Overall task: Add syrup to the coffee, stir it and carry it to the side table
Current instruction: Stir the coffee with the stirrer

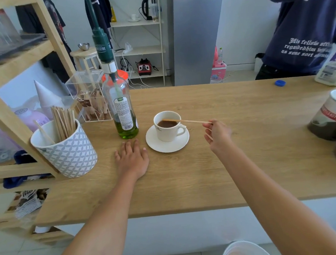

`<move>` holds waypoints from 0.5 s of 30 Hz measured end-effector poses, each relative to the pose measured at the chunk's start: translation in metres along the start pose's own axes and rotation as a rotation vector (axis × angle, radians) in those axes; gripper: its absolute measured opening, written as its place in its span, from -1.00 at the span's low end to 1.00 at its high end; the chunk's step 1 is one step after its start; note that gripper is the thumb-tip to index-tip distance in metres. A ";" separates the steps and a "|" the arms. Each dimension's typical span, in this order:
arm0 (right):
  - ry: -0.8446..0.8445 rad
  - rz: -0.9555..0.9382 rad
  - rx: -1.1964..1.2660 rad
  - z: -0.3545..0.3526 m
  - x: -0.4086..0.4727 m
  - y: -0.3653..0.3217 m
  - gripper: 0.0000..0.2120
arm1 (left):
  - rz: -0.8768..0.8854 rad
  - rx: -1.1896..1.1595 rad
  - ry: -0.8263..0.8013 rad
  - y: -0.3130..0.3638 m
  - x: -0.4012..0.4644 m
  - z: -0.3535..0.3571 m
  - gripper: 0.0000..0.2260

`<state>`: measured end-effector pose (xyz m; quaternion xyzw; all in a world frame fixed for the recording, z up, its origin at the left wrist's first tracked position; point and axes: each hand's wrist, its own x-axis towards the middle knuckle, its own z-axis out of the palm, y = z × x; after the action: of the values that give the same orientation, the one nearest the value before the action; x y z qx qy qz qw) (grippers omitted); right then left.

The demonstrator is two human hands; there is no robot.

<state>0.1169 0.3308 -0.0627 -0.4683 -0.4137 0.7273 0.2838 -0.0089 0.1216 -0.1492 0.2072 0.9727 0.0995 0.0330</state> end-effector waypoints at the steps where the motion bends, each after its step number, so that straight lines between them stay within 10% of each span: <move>1: 0.008 -0.001 0.007 0.000 -0.002 0.001 -0.77 | 0.004 0.000 -0.002 0.000 0.000 0.000 -0.47; 15: 0.178 -0.043 0.241 0.005 -0.071 0.031 -0.76 | 0.078 -0.031 -0.098 -0.001 0.001 -0.011 -0.46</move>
<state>0.1404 0.2569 -0.0570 -0.4848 -0.3065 0.7210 0.3888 -0.0114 0.1190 -0.1392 0.2489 0.9594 0.1057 0.0799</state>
